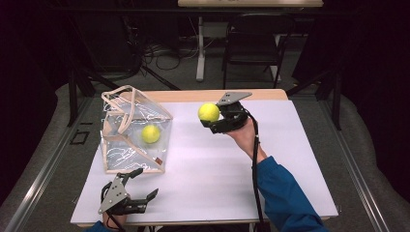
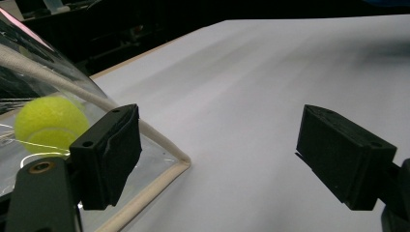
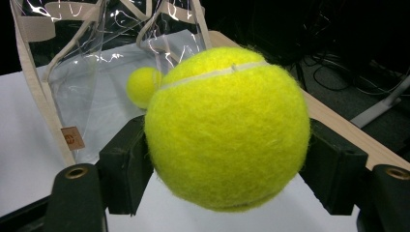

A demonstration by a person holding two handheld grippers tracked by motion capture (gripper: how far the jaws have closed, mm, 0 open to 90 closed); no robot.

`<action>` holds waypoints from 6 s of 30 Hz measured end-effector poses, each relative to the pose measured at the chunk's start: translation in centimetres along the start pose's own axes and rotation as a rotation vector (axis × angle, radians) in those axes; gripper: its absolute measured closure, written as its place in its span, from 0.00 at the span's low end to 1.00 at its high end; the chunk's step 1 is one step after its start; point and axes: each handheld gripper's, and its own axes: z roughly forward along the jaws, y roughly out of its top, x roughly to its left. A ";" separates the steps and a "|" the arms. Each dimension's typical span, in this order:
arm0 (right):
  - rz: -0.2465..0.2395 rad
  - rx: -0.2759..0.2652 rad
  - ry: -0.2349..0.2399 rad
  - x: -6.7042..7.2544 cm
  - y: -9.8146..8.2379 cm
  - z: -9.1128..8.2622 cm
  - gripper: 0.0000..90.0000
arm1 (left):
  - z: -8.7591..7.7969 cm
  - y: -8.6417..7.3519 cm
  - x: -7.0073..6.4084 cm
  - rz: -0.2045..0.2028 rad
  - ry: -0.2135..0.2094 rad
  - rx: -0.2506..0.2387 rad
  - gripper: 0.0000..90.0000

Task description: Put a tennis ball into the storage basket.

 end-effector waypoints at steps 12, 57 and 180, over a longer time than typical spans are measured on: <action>-0.010 -0.010 0.005 0.1 0.9 0.1 0.29 | 0.0 0.0 0.0 0.000 0.000 0.000 0.18; -0.053 -0.019 0.038 0.6 4.5 1.7 0.29 | -0.1 0.0 0.0 0.000 0.001 -0.004 0.18; -0.129 -0.068 0.105 3.6 11.5 7.4 0.29 | -0.2 0.0 0.2 -0.009 -0.005 -0.022 0.18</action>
